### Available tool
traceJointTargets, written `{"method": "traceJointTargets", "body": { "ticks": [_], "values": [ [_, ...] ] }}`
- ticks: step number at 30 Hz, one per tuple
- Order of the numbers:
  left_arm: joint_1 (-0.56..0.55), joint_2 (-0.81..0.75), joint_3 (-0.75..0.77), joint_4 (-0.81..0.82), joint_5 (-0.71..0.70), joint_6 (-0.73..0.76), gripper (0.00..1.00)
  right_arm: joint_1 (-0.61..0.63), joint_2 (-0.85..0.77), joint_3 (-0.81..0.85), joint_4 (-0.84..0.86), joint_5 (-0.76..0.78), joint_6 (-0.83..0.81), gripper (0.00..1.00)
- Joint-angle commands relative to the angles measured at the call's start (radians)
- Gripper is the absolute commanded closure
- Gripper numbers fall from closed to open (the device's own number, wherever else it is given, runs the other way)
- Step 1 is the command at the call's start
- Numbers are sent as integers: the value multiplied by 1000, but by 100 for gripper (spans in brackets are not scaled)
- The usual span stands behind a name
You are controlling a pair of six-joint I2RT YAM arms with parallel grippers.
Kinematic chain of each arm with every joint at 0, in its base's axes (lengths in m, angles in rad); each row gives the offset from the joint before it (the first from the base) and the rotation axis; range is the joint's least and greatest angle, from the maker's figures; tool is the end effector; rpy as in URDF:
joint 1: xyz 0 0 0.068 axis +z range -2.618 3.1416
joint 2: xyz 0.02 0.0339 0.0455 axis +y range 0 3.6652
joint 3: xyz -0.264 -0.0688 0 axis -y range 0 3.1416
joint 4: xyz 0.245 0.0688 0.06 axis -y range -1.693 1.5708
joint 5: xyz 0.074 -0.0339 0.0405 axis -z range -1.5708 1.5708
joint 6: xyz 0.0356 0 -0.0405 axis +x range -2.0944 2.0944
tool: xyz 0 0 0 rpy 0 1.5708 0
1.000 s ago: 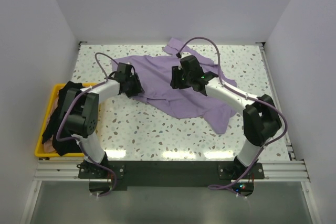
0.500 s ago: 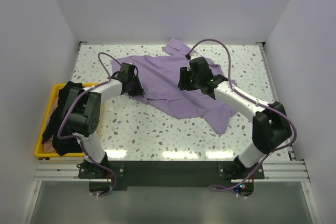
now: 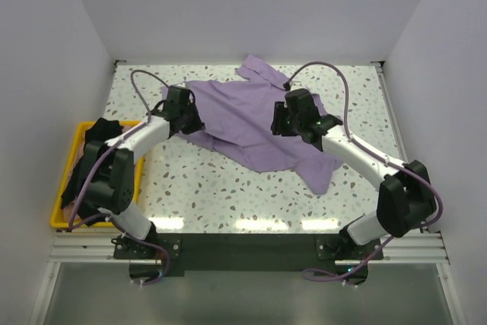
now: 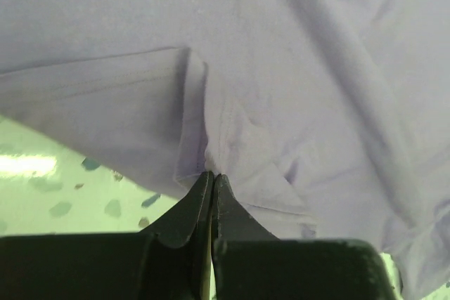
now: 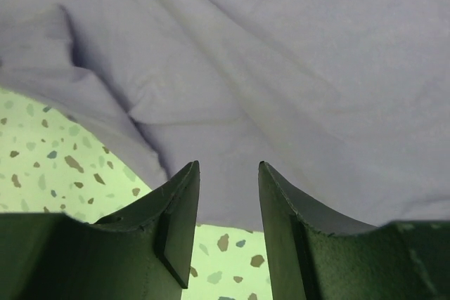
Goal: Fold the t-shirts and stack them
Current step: Flatten the tshirt out
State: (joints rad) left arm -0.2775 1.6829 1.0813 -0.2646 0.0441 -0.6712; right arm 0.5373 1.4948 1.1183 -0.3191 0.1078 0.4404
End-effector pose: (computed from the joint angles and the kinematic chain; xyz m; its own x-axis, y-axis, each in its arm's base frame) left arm 0.3424 -0.0992 0.2032 -0.7611 -0.4292 -0.4863 -0.2199 0.8761 -0.4291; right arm 0.2888 0.1676 0.2724 -0.6847 0.0854 -0.7238 -0.1614 0.9507 0.2649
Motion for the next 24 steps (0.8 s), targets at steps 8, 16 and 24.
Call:
{"method": "traceJointTargets", "body": {
  "ticks": [8, 16, 24],
  "values": [
    [-3, -527, -305, -194, -176, -184, 100, -86, -177, -176, -120, 167, 133, 51],
    [-3, -910, -549, -363, -170, -335, 100, -289, -257, -293, -190, 123, 166, 49],
    [-3, -996, -589, -404, -136, -332, 100, -534, -258, -354, -184, 63, 147, 48]
  ]
}}
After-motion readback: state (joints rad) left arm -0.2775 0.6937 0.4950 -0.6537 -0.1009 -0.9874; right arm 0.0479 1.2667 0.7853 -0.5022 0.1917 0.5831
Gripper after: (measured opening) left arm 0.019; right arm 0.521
